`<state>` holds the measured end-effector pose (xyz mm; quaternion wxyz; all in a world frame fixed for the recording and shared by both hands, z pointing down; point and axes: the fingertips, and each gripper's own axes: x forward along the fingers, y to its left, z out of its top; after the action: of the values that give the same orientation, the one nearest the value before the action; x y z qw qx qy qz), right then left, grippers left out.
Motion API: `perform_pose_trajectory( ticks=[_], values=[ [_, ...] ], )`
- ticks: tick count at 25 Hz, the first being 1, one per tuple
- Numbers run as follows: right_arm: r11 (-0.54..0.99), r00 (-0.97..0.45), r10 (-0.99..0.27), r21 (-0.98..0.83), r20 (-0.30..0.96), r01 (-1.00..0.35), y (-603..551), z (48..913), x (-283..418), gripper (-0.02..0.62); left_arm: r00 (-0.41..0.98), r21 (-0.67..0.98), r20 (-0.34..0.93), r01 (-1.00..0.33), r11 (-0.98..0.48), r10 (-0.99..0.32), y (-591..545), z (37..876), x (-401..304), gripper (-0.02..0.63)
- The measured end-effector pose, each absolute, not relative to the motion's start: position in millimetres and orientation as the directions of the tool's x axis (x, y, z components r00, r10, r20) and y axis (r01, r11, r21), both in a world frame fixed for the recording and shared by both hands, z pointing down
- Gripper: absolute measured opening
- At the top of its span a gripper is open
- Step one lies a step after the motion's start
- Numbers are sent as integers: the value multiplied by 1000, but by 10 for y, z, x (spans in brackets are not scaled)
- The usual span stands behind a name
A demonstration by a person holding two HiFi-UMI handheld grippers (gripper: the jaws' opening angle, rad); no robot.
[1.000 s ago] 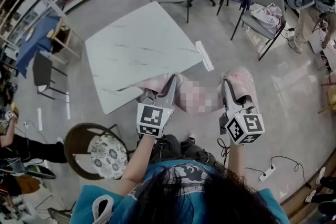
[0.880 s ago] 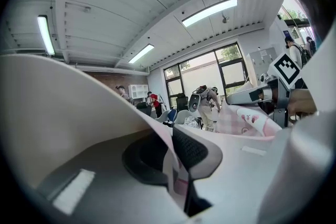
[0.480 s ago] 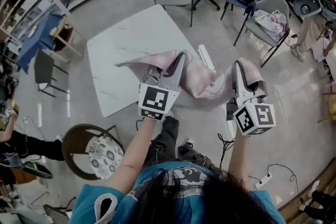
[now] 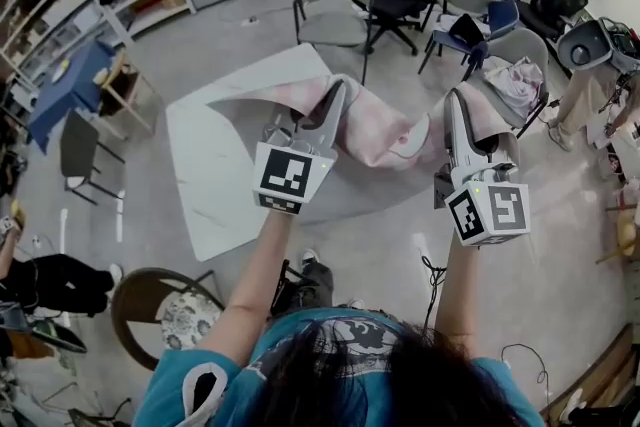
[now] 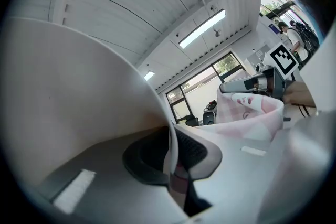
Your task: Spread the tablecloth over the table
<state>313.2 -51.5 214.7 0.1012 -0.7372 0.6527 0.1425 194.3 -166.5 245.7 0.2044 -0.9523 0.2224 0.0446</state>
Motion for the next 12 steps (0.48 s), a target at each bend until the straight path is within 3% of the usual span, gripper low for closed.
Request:
perform_pose_trajectory(
  ticks=[12],
  values=[
    [-154,6,-925,360,-379,-920,-1705,1330,2463,61,878,-299,-280,-464,-834,-388,-2758,1897,1469,43]
  ],
)
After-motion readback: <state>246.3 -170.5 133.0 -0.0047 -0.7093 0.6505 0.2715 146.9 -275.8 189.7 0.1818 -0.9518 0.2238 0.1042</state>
